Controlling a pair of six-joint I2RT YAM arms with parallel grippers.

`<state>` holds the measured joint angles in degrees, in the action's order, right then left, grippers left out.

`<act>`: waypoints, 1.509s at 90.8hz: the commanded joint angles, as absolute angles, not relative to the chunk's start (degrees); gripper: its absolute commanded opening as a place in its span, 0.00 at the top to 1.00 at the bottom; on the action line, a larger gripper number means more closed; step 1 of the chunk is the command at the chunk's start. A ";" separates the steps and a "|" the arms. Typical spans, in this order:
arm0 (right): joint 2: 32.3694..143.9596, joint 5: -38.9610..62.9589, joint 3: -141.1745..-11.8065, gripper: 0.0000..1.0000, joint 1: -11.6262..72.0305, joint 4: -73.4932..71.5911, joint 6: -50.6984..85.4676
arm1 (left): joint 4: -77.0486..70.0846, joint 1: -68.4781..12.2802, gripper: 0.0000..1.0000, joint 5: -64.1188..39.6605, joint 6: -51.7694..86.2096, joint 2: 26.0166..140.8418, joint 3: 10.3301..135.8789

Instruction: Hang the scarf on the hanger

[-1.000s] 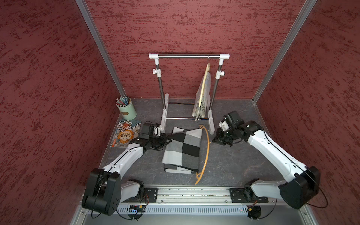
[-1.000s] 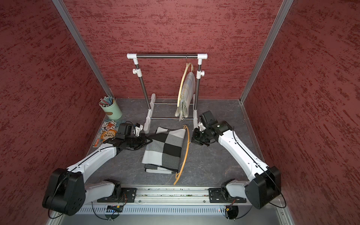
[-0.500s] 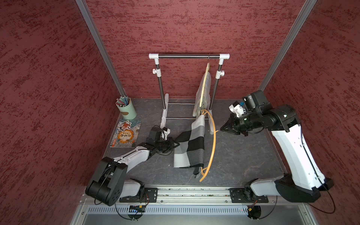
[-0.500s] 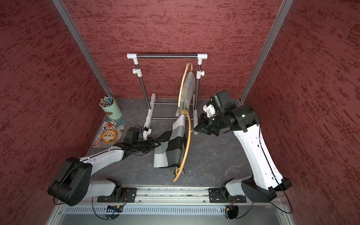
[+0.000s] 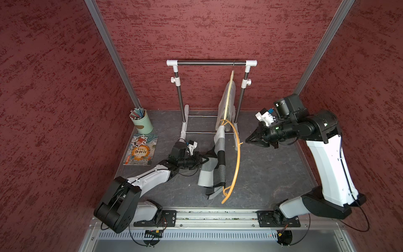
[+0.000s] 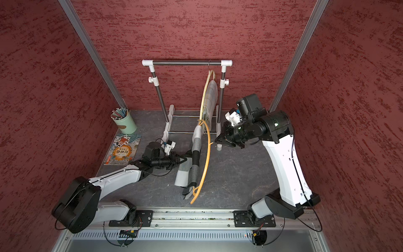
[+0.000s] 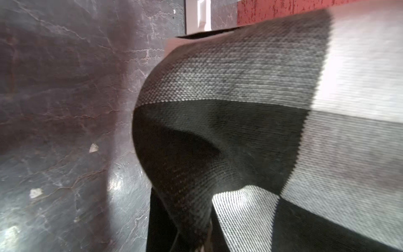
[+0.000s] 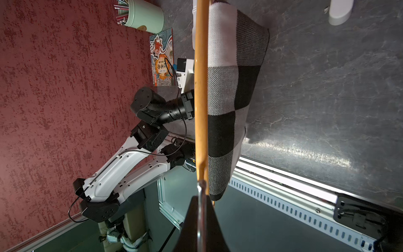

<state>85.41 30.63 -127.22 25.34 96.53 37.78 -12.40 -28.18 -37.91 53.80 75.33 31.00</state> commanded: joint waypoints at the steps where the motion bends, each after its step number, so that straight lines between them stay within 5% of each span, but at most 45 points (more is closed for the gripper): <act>1: 83.76 35.25 -130.20 1.00 25.21 103.89 38.31 | -15.73 -30.47 1.00 -34.98 54.76 77.44 29.82; 83: 81.16 34.80 -128.79 1.00 25.18 103.88 38.19 | -34.52 -36.39 1.00 -31.00 60.11 96.19 26.52; 137: 76.95 25.60 -116.93 1.00 25.15 101.71 35.20 | -0.20 -27.52 1.00 -35.26 55.34 55.62 29.84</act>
<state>79.05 26.46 -117.69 25.34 96.53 36.34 -11.92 -30.89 -32.84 57.89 62.54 26.37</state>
